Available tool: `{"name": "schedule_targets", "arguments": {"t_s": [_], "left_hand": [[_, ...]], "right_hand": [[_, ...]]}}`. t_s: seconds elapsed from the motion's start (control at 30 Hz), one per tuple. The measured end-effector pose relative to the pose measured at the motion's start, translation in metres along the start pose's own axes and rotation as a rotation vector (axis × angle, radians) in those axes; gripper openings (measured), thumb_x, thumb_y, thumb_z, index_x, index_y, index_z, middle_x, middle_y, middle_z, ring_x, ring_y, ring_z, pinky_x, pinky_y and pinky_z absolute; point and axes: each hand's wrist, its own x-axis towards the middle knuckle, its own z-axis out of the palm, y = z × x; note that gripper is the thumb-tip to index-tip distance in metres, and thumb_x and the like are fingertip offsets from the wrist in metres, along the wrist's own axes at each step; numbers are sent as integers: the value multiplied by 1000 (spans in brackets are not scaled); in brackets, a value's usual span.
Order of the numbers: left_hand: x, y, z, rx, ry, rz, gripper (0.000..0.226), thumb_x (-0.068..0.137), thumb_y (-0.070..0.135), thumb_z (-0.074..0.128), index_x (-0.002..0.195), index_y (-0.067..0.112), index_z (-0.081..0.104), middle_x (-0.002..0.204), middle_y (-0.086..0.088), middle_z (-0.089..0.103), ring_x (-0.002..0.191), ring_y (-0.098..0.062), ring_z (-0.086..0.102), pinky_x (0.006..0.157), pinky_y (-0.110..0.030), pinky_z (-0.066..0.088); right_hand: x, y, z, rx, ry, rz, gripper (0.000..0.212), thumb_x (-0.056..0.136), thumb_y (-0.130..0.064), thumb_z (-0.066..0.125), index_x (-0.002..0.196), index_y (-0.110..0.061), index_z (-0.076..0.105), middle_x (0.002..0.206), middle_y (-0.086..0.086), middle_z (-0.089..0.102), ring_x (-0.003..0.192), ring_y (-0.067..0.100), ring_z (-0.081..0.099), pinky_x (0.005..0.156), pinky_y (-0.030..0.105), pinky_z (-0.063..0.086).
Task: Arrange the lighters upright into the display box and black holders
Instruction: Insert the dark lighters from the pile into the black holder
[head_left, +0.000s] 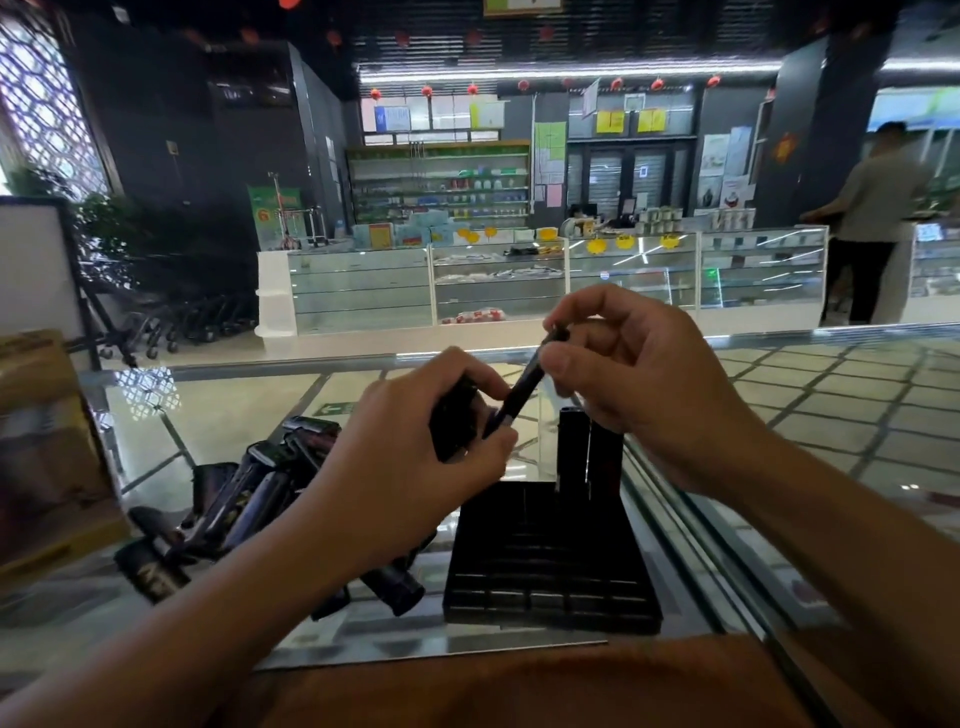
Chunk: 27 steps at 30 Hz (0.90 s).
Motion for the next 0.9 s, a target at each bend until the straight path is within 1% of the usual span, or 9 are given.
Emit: {"name": "schedule_targets", "arguments": {"t_s": [0.13,0.23,0.37,0.47,0.53,0.63,0.7,0.8,0.9], "left_hand": [[1,0,2,-81,-15,-14,12,83,23,67,93,26,63,73,-1,65,63,-19,60,60,-35,48],[2,-2,4,-134,-70,-62,9,87,21,71,91,25,64,73,-2,65,65,-22,61,62,-33,48],[2,-12,0,-102,-177,-103,10,85,31,71,89,29,62,76,1,67,66,-18,62,63,-30,49],[0,-15,-4,18,-410,-39,13,89,31,70,97,34,61,79,6,64,65,-7,59,60,-20,47],[-3,-14,-3,114,-529,5,14,91,32,68,101,36,59,80,9,62,70,-5,59,62,-16,45],[-6,-11,1,250,-624,25,16,92,36,67,105,37,58,81,15,59,74,5,56,67,-6,38],[-7,-11,2,269,-649,12,17,91,37,67,105,38,57,81,13,60,75,7,56,69,-4,37],[-7,-10,4,266,-669,6,20,90,35,69,103,40,55,80,14,60,74,8,56,70,0,35],[-7,-11,4,245,-681,-3,20,90,33,69,102,42,55,81,14,59,74,5,56,67,-5,38]], "right_hand": [[-1,-1,-2,-122,-43,-71,20,71,-20,70,87,-12,61,62,-8,62,51,-2,55,50,9,42],[0,4,-6,-125,-38,-77,12,81,-8,70,85,-12,60,66,-10,62,49,0,51,49,10,39],[8,8,-25,-205,32,-44,20,89,1,66,93,-17,58,77,-6,61,45,7,39,42,20,31],[10,5,-36,-232,62,-74,30,91,3,63,106,-23,60,77,-1,56,49,10,39,43,23,30],[9,3,-37,-233,97,-109,25,92,2,62,104,-20,60,76,-1,59,52,11,42,45,23,33],[6,2,-34,-287,131,-155,20,89,0,66,98,-17,60,79,8,65,55,8,48,52,17,39],[1,6,-34,-333,141,-181,20,87,-2,68,96,-18,59,87,19,67,64,14,55,58,23,45],[-9,17,-34,-446,93,-177,20,86,-8,71,95,-20,58,87,9,69,72,26,60,66,30,48],[-12,23,-32,-585,-2,-177,19,85,-18,72,95,-26,58,81,-7,67,67,11,55,62,23,42]]}}
